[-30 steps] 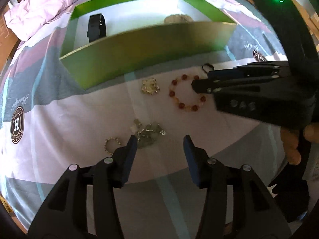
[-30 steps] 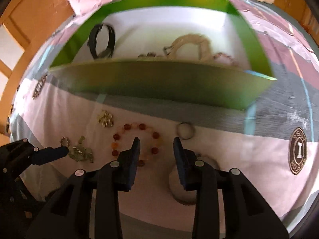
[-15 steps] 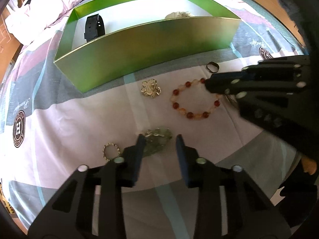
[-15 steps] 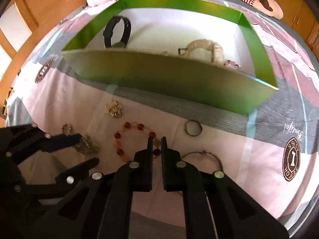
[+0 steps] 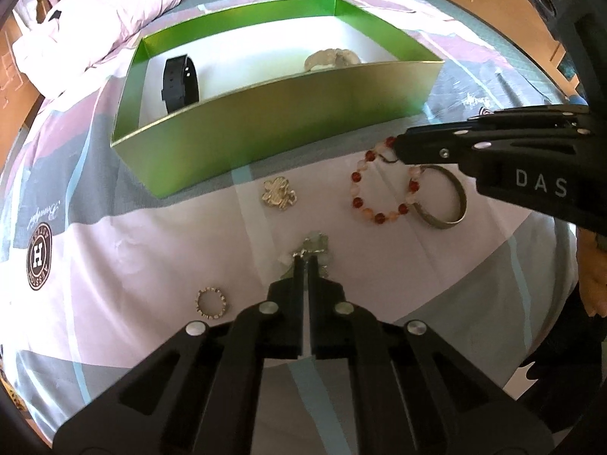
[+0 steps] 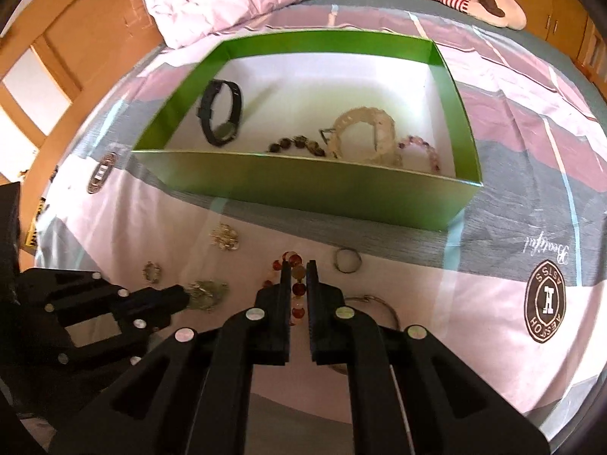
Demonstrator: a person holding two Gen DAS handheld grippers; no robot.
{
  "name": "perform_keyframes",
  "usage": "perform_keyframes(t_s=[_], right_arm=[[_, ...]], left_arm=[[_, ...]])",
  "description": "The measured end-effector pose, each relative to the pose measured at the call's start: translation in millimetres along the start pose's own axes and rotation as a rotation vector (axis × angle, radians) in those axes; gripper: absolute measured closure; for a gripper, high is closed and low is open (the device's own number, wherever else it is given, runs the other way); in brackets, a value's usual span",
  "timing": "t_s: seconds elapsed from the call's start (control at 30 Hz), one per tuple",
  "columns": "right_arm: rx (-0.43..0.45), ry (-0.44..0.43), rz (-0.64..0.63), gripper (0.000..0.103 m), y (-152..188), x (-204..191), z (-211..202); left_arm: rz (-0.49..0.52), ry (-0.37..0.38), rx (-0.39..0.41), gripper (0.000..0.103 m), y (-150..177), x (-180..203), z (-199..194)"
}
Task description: Organize jewelry
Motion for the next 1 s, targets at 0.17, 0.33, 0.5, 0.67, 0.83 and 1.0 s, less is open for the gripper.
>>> perform_keyframes(t_s=[0.17, 0.33, 0.5, 0.67, 0.83, 1.0], right_arm=[[0.020, -0.039, 0.010, 0.096, -5, -4, -4], [-0.038, 0.022, 0.072, 0.090, 3, 15, 6], [-0.014, 0.044, 0.124, 0.089, 1, 31, 0], [-0.059, 0.040, 0.085, 0.089, 7, 22, 11], [-0.096, 0.089, 0.064, 0.089, 12, 22, 20], [-0.109, 0.091, 0.095, 0.089, 14, 30, 22]], left_arm=[[-0.032, -0.017, 0.020, 0.101, -3, -4, -4], [-0.111, -0.058, 0.034, 0.101, -9, -29, -8], [-0.180, -0.078, 0.060, 0.086, -15, -46, -16], [-0.148, -0.031, 0.024, 0.070, -8, -39, -7], [-0.023, -0.016, 0.004, 0.063, -2, -6, 5], [-0.006, -0.062, -0.040, 0.083, 0, -4, 27]])
Point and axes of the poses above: each gripper's, at about its wrist camera, not at the fingertips, and z roughly the way its jaws point, x to its right, y to its underside, the point moved 9 cm from there along z, roughly the way its jaws point, and after that the axes turned 5 degrees about -z, right-handed, at the moved point
